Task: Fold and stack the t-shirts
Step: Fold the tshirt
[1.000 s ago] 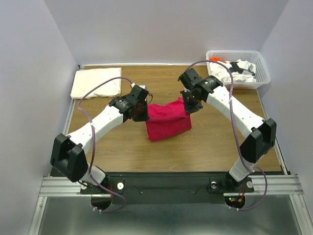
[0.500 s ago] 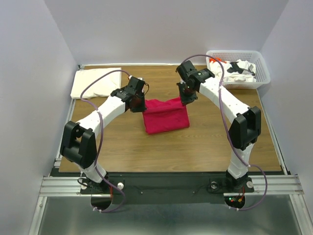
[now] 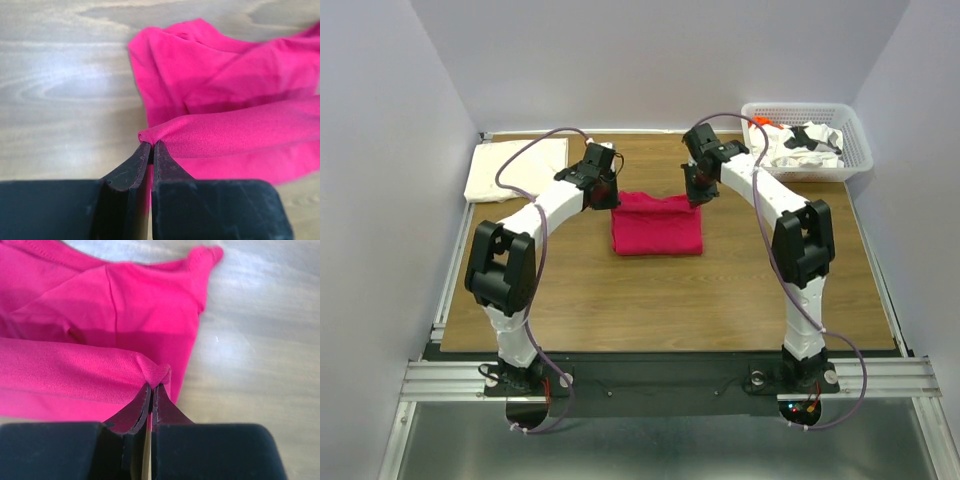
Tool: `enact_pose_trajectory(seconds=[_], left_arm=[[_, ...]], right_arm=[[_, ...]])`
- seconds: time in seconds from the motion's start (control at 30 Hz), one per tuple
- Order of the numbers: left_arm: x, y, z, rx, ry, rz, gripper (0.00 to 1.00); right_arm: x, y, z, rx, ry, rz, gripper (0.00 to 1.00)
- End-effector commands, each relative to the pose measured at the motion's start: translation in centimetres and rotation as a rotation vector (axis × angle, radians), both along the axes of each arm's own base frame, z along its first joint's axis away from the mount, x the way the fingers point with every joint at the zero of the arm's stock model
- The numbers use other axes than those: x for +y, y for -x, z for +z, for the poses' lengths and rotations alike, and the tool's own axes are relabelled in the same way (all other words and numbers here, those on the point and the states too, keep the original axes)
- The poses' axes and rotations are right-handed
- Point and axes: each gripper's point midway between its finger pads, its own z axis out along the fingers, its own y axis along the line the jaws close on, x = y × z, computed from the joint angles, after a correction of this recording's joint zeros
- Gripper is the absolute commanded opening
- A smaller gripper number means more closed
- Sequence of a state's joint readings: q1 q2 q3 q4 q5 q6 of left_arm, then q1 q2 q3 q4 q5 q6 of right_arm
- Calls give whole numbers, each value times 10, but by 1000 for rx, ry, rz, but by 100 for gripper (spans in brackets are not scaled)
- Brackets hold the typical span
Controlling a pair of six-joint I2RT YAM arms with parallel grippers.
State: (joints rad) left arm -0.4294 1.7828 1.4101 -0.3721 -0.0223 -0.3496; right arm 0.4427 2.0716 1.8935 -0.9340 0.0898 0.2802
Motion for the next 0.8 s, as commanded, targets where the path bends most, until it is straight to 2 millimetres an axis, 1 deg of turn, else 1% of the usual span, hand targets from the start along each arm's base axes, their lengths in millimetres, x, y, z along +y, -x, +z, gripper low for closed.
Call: enact_pose_trajectory(seconds=[0.0, 0.03, 0.1, 0.13, 0.17, 0.2, 0.23, 0.27, 0.33, 0.37, 0.4, 0.43, 0.47, 0.5, 0.53, 0.57, 0.63, 0.67, 0.7, 0.73, 0.77], left_arm=[[7, -31, 0, -63, -26, 2, 0], [6, -36, -13, -55, -35, -7, 0], [-1, -42, -22, -40, -28, -28, 0], [-2, -42, -31, -21, -29, -36, 0], [-4, -45, -44, 4, -37, -36, 0], [-11, -43, -51, 28, -14, -61, 0], [-12, -40, -64, 56, -16, -70, 0], [-13, -37, -70, 72, -13, -72, 0], [-17, -30, -77, 97, 3, -90, 0], [-18, -21, -84, 118, 2, -96, 0], [-20, -14, -86, 133, 7, -109, 0], [-20, -3, -91, 157, 9, -116, 0], [-24, 9, -94, 177, 9, -131, 0], [-25, 18, -97, 199, 9, -131, 0], [-21, 38, -102, 240, 8, -119, 0], [-26, 52, -102, 256, 10, -130, 0], [-30, 75, -101, 275, 29, -122, 0], [-27, 94, -96, 277, 28, -121, 0], [-27, 103, -94, 276, 26, -118, 0], [-30, 111, -80, 237, 17, -123, 0], [-27, 121, -81, 246, 9, -104, 0]], right_arm=[[5, -35, -7, -87, -21, 10, 1], [5, -38, -12, -87, -20, 7, 1], [8, -43, -21, -87, -29, 9, 1], [8, -44, -33, -66, -22, 9, 1], [9, -44, -40, -55, -26, 9, 1], [11, -41, -48, -36, -29, 11, 1], [10, -38, -58, -12, -26, 11, 1], [11, -34, -63, 4, -33, 12, 1], [7, -17, -82, 63, -27, 2, 1], [9, -10, -80, 76, -48, 5, 1], [3, 7, -96, 128, -35, -6, 1], [6, 17, -97, 152, -65, 2, 1], [10, 25, -92, 155, -99, 10, 1], [10, 34, -92, 171, -113, -2, 1], [6, 58, -105, 223, -103, -1, 1], [7, 65, -94, 207, -119, 4, 1], [6, 86, -92, 224, -121, 6, 1], [7, 101, -84, 214, -128, 18, 1], [5, 110, -83, 220, -129, 18, 1], [6, 115, -76, 210, -141, 12, 1], [5, 119, -72, 206, -146, 8, 1]])
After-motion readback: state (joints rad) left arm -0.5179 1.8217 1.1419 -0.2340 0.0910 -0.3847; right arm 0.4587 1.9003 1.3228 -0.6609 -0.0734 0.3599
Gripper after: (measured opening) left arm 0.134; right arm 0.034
